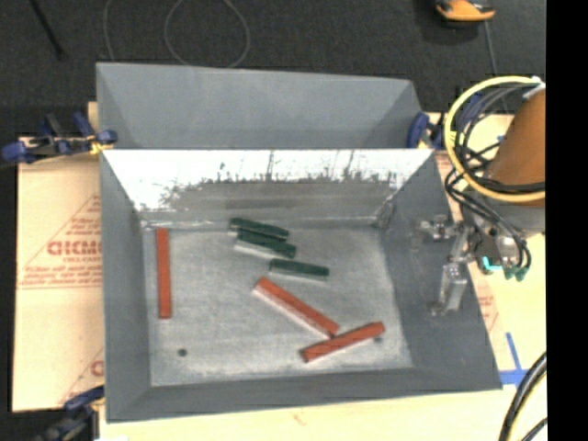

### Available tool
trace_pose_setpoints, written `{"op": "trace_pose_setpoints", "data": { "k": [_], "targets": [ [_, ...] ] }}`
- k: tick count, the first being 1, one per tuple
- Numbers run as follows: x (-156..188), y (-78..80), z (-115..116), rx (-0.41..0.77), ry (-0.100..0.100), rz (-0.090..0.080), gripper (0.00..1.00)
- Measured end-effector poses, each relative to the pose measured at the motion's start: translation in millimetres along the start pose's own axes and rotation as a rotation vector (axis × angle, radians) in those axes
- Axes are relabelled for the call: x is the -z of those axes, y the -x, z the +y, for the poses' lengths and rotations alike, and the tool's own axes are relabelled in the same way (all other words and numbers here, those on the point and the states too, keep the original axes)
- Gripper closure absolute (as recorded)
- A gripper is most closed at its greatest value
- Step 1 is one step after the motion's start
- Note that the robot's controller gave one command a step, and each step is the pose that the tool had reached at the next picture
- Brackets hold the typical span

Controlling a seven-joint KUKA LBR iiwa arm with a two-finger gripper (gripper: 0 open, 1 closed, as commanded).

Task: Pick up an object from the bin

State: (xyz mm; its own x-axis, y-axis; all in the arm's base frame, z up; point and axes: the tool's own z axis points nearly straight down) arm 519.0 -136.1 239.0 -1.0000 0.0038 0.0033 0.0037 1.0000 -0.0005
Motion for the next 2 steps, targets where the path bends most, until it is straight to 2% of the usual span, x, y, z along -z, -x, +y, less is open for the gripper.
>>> {"op": "trace_pose_setpoints", "data": {
  "k": [1, 2],
  "targets": [
    [-171.4, -1.1, 98.5, 0.147, 0.002, -0.001, 0.00],
    [-136.8, -3.2, 142.6, 0.171, 0.002, -0.010, 0.00]
  ]
}}
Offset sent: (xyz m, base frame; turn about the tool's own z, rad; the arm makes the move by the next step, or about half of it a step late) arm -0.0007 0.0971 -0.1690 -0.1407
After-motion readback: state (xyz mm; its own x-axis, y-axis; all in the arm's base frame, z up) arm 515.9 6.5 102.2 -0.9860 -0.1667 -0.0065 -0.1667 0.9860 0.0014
